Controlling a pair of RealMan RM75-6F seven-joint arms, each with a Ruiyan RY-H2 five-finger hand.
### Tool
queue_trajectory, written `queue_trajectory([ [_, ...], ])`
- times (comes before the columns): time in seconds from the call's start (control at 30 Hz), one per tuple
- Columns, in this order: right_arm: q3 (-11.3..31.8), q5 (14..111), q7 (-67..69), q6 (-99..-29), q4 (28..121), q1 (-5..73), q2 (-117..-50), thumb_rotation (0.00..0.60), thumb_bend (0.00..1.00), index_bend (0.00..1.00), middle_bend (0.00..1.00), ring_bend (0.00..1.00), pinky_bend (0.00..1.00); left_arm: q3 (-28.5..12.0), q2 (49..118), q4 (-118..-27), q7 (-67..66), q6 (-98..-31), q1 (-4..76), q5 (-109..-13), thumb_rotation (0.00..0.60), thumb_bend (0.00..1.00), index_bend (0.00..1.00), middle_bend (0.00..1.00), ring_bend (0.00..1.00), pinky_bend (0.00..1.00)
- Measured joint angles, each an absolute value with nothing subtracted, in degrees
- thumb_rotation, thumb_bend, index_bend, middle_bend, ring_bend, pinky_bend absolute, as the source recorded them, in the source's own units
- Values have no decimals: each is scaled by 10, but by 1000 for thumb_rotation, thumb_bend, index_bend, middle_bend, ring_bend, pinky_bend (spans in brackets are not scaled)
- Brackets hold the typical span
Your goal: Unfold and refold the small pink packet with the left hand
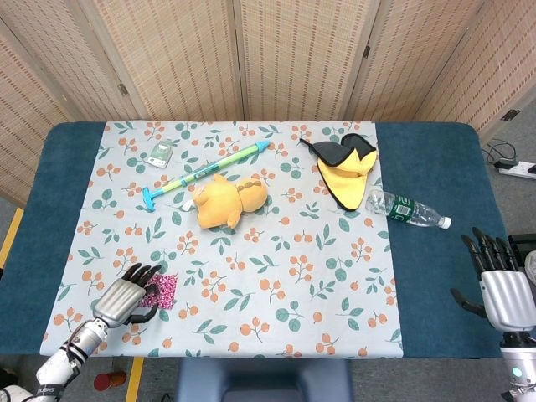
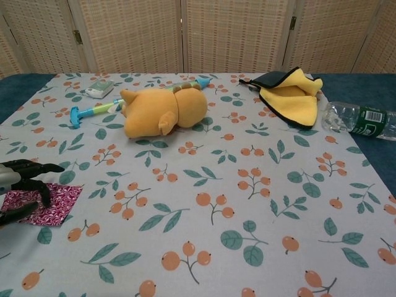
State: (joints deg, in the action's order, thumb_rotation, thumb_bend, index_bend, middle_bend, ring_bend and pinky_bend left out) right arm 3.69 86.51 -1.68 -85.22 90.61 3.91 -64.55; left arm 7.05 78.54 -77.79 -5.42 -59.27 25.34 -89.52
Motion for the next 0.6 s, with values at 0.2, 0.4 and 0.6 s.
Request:
queue_trajectory([
  [0.2,37,866,-18,-853,908,39,-645,600,251,0,0,0,0,73,780,-772,-45,-595,248,-893,112,528,362,0,0,0],
  [0.4,36,867,-17,-855,907,38,-645,600,251,0,0,0,0,73,774,-773,-45,-599,242,-889,108,527,363,0,0,0],
  [0.6,35,867,-14,-858,905,37,-646,600,251,0,0,0,0,72,772,-773,-46,-595,240,-883,110,528,358,0,0,0],
])
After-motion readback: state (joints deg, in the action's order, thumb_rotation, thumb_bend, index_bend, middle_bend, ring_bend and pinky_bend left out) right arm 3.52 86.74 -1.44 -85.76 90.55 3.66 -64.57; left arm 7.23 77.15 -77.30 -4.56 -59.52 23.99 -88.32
